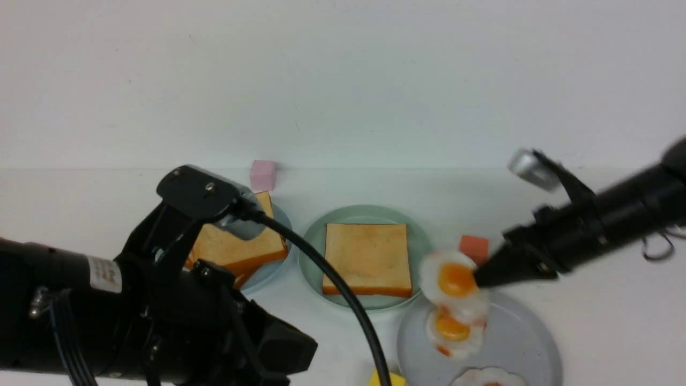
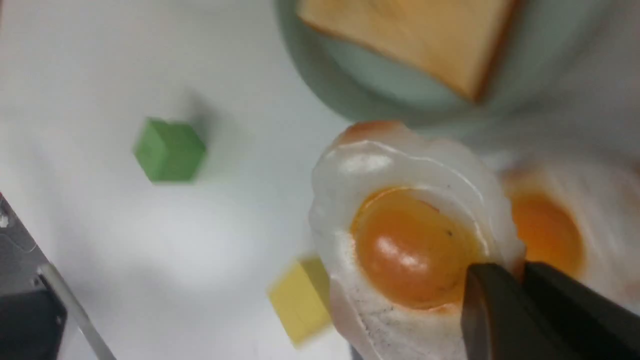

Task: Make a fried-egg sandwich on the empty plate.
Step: Use the right arm to place the fried egg on the slice of bread in the middle, then use the left arm to grab a slice of bread

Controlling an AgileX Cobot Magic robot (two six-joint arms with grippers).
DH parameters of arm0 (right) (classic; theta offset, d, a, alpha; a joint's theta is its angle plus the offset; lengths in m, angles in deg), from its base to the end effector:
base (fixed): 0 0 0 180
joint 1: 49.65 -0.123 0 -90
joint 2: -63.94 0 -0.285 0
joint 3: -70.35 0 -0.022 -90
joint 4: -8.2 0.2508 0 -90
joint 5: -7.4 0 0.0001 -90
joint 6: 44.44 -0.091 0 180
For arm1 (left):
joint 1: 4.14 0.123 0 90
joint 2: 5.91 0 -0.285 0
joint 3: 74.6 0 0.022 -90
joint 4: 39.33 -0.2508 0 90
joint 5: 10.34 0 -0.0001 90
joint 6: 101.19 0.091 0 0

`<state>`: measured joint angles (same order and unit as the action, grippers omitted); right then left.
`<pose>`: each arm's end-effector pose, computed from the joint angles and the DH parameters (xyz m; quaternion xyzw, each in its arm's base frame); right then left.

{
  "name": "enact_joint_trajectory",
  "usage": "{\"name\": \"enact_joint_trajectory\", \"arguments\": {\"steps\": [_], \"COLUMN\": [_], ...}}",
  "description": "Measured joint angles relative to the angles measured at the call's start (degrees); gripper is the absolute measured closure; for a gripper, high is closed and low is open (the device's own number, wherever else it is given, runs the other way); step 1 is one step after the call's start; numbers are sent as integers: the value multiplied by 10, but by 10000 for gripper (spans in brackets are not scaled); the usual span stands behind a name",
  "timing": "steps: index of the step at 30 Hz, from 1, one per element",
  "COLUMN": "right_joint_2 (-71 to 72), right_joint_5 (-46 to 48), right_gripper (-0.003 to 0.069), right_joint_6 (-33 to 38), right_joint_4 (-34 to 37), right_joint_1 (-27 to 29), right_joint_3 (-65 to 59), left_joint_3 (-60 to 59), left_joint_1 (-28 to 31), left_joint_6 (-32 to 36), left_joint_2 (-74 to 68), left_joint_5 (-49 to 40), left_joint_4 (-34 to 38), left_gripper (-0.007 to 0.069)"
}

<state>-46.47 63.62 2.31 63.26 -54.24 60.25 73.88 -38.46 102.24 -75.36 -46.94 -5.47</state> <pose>0.3421 0.0897 0.2187 -0.1623 0.9055 0.3561 0.1644 0.1592 -0.1453 0.3055 0.2948 0.8559 -0.2782 0.3212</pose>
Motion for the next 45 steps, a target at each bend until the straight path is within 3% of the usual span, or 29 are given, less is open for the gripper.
{"name": "enact_joint_trajectory", "arguments": {"steps": [4, 8, 19, 24, 27, 29, 33, 39, 40, 45], "right_joint_2": [-32, -119, -241, -244, -243, -233, -181, -58, -14, 93], "right_joint_5": [-19, -52, -117, -127, -106, -78, -21, 51, 59, 49], "right_gripper": [594, 594, 580, 487, 402, 307, 202, 155, 151, 151], "right_joint_6": [-48, -96, -119, -123, -123, -123, -123, -164, -190, -249], "right_joint_4": [-18, -39, -38, -34, -36, -45, -73, -180, -230, -312], "right_joint_1": [-51, -96, -103, -104, -104, -102, -90, -93, -106, -152], "right_joint_3": [90, 195, 268, 269, 269, 269, 269, 269, 262, 200], "left_joint_3": [0, 0, 0, 0, 1, 9, 32, 101, 133, 207], "left_joint_1": [2, 44, 134, 175, 213, 261, 320, 355, 356, 356], "left_joint_6": [0, 0, -51, -96, -122, -146, -143, -95, -96, -108], "left_joint_2": [0, 0, 0, -3, -16, -44, -116, -236, -273, -366], "left_joint_5": [1, -11, -32, -31, -27, -29, -32, -38, -37, -35], "left_joint_4": [-13, -14, -7, -17, -18, -17, 19, 81, 85, 60], "left_gripper": [463, 463, 447, 397, 361, 324, 283, 263, 263, 263]}}
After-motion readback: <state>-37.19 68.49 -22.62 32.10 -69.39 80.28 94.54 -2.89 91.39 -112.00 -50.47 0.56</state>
